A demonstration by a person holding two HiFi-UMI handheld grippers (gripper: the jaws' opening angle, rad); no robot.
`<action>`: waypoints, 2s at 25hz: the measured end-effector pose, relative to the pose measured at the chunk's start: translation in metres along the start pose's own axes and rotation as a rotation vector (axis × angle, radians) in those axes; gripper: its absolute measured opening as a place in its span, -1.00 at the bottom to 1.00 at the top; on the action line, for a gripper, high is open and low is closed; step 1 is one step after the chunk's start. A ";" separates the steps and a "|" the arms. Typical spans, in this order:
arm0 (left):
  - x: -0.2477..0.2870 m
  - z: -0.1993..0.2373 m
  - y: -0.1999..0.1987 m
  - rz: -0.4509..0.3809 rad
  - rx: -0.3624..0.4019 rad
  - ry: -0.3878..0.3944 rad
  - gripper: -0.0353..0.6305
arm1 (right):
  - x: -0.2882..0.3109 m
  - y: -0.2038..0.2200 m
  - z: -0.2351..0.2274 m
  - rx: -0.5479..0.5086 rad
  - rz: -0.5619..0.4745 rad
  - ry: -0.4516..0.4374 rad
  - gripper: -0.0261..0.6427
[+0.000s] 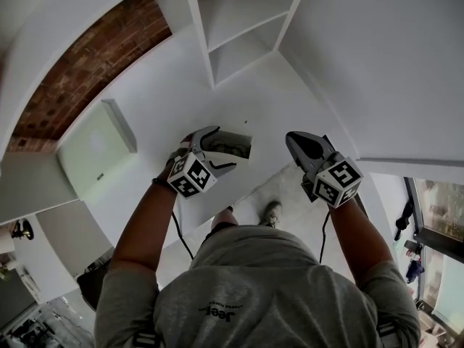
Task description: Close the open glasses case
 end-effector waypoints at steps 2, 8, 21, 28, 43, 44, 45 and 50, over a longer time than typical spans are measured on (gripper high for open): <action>0.008 0.002 0.007 0.021 0.023 0.002 0.56 | 0.007 0.005 -0.003 0.008 0.009 0.001 -0.89; 0.027 0.005 0.029 0.091 0.108 -0.018 0.57 | 0.022 0.019 -0.003 0.029 0.039 -0.001 -0.89; 0.045 0.010 0.040 0.144 0.202 -0.057 0.58 | 0.028 0.035 0.001 0.055 0.074 -0.007 -0.89; 0.038 0.003 0.043 0.149 0.205 -0.039 0.58 | 0.028 0.036 0.003 0.058 0.077 -0.009 -0.89; 0.026 -0.021 0.049 0.149 0.144 -0.031 0.58 | 0.022 0.038 0.011 0.048 0.074 -0.029 -0.89; 0.026 -0.023 0.050 0.152 0.142 -0.029 0.58 | 0.021 0.038 0.011 0.047 0.075 -0.030 -0.89; 0.025 -0.025 0.051 0.154 0.139 -0.028 0.58 | 0.020 0.038 0.012 0.047 0.074 -0.030 -0.89; 0.024 -0.035 0.057 0.160 0.115 -0.017 0.58 | 0.017 0.040 0.013 0.050 0.073 -0.033 -0.89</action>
Point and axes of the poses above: the fingertips, and each gripper's own axes: x forward along the fingers, z to its left, y out of its underside, the point moved 6 cm from there along -x, backward along the fingers, and after that the axes turned 8 degrees about z, right-handed, at the moved point
